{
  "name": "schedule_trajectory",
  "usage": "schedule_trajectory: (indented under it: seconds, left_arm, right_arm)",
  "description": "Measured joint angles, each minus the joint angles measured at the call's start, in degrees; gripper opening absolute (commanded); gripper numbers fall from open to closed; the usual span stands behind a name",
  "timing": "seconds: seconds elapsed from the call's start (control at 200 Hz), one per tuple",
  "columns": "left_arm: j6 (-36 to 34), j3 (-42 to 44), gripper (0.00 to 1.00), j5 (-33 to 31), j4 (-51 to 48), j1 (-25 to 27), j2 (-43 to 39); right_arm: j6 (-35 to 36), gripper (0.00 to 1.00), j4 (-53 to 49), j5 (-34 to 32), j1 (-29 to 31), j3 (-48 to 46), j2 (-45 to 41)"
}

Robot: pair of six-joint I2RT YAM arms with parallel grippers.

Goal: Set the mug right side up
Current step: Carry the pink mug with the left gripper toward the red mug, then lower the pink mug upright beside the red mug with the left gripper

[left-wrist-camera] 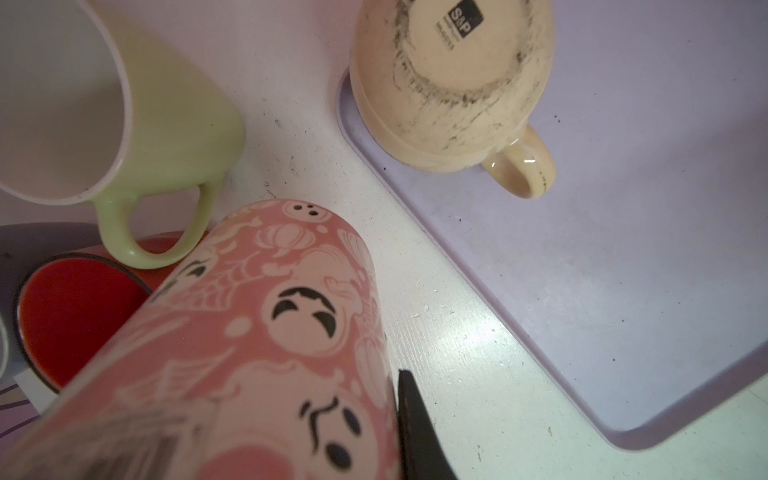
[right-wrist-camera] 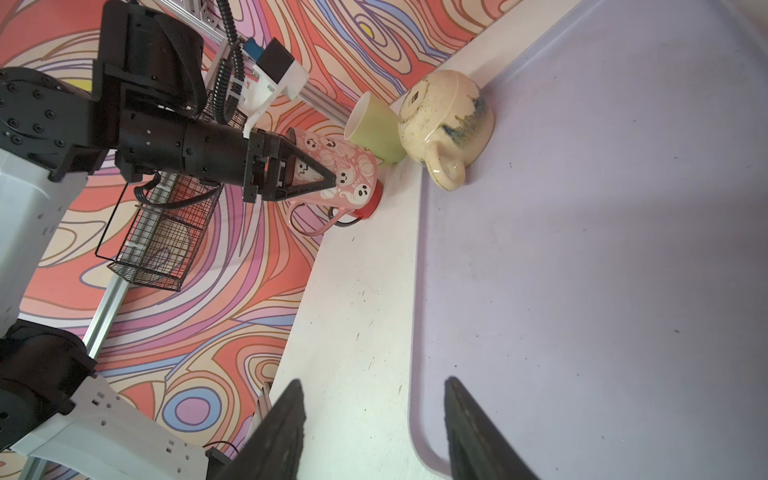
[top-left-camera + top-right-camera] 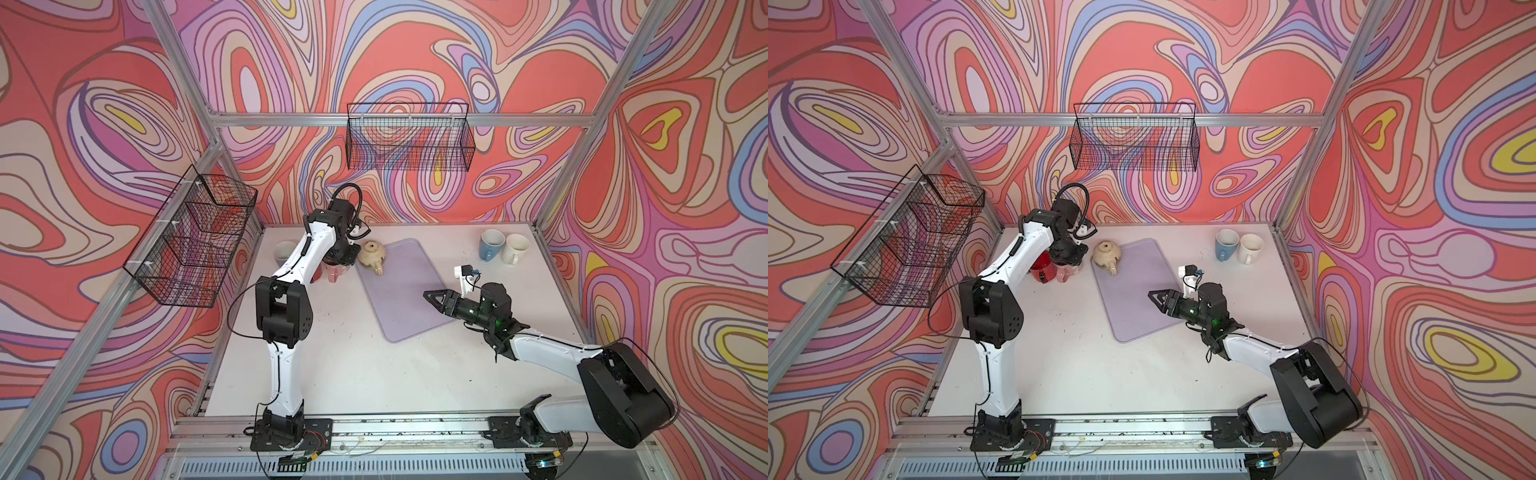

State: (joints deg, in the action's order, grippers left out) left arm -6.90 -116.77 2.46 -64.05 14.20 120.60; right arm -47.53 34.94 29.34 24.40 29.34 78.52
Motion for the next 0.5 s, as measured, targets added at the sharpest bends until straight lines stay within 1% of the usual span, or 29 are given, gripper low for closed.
schedule_trajectory:
  seconds: [0.195,0.501]
  left_arm:
    - [-0.07,-0.61,0.0,0.07,0.09,0.0,1.31]
    - [-0.39,-1.86,0.0,0.04,0.83,-0.07,5.81]
  right_arm:
    - [-0.17,0.55,0.04,-0.17,0.0,0.0,0.15]
    - [-0.59,0.55,0.26,-0.24,-0.07,0.0,0.57]
